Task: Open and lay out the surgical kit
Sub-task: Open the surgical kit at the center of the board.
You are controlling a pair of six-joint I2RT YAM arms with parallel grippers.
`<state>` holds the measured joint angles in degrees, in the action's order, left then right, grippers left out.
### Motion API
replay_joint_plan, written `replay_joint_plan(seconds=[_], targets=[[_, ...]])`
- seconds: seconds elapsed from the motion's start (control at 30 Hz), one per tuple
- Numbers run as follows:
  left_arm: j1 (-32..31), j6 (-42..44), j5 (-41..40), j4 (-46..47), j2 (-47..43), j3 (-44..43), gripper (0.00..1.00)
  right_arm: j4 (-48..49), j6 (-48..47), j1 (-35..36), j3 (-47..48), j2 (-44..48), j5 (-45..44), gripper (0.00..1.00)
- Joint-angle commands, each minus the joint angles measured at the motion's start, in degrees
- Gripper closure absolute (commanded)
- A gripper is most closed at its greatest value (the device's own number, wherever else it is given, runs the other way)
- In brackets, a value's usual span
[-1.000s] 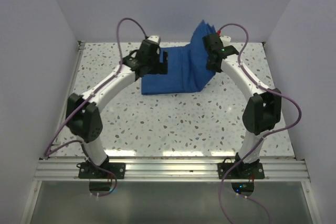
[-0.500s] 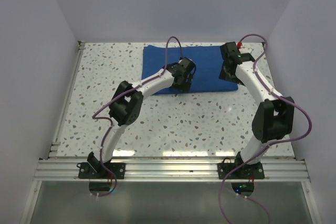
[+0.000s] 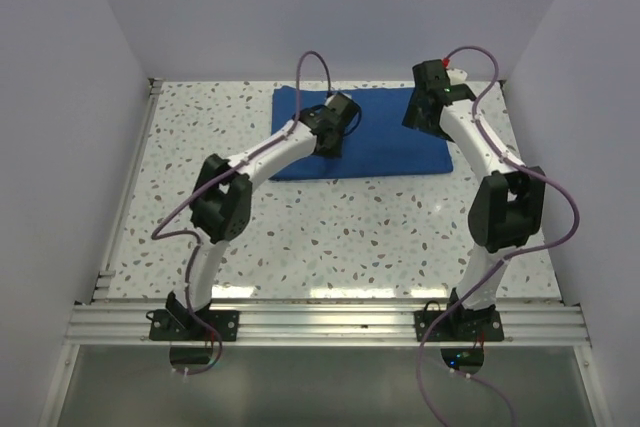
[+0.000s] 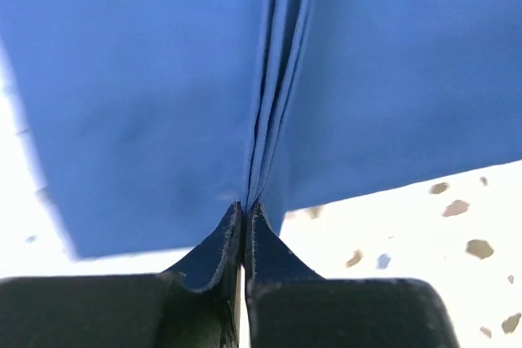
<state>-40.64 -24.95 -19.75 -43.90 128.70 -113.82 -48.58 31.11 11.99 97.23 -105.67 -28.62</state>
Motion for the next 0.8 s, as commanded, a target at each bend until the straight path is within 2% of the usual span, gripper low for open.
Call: replay_joint_plan(seconds=[0.0,0.13,0.17,0.2,0.23,0.27,0.3,0.33,0.57,0.77], targets=[[8.11,-3.42,-6.27,-1.63,-17.23,6.22,1.0,2.34,-0.35,0.05,4.45,-2.08,1.72,0.02],[17.07,-5.11,-7.67,1.87,-35.39,21.42,1.0,6.55,-1.41,-0.12,8.49,-7.16,5.58,0.02],[20.39,-5.2,-7.85,2.41,-38.06,27.45,1.0,7.35,-1.23,-0.3,10.24,-7.97,6.2,0.02],[21.82,-5.46,-8.11,2.85,-40.53,30.38,0.95,9.1,-1.06,-0.3,11.04,-8.93,7.25,0.02],[22.97,-5.55,-8.37,3.9,-44.55,33.28,0.85,9.81,-0.97,-0.39,11.92,-10.68,7.18,0.02],[24.89,-5.37,-8.38,4.34,-46.16,38.62,0.68,10.43,-0.88,-0.39,13.67,-11.83,6.92,0.02],[25.52,-5.37,-8.2,4.7,-47.48,41.02,0.23,11.13,-0.44,-0.47,14.47,-12.8,6.65,0.02],[26.66,-5.98,-7.59,4.35,-48.89,44.7,0.01,12.53,-0.35,-0.74,16.39,-15.25,6.21,0.02],[27.28,-10.29,-2.85,1.27,-50.92,54.47,0.0,20.09,2.2,-2.67,24.14,-25.53,3.93,0.02],[27.28,-9.59,-0.38,1.19,-53.73,59.14,0.0,23.0,6.41,-6.18,31.61,-32.49,1.2,0.02]])
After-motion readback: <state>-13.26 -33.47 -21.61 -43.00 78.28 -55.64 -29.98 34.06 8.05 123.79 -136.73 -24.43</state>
